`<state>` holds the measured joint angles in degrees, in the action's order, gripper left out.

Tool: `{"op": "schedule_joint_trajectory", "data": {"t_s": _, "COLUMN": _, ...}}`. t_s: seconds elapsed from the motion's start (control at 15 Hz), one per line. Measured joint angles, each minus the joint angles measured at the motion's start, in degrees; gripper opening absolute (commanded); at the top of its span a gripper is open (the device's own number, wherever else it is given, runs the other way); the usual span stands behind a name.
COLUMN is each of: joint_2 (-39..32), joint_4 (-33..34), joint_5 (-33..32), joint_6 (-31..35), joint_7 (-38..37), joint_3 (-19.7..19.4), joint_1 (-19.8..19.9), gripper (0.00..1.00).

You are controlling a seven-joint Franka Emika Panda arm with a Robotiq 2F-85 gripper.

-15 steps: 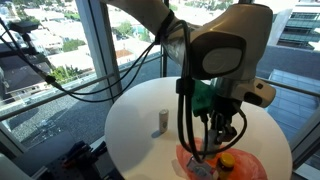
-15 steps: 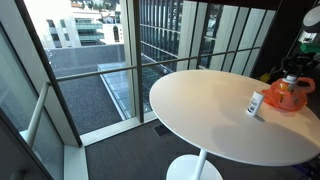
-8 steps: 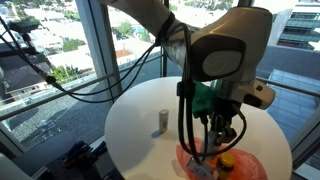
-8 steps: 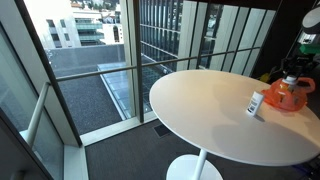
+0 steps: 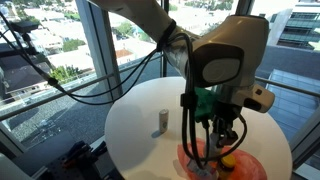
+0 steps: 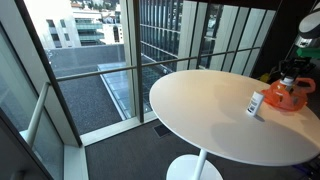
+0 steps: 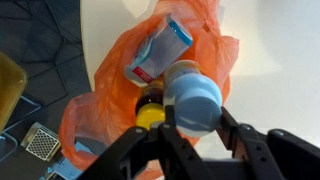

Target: Pick up the mentos container from the table and put it in the orange plastic bag, pick up the longest white container from the orange plastic bag and put it on the table, pick up the white medicine bottle from the table and put it in the orange plastic bag

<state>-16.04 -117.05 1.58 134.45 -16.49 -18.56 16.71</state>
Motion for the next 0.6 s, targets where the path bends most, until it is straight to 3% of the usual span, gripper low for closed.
{"op": "schedule_joint_trajectory", "data": {"t_s": 0.6, "joint_2": -1.7, "joint_4": 0.0, "joint_5": 2.0, "joint_6": 2.3, "joint_7": 0.1, "joint_3": 0.2, "joint_1": 0.0, "gripper": 0.19}}
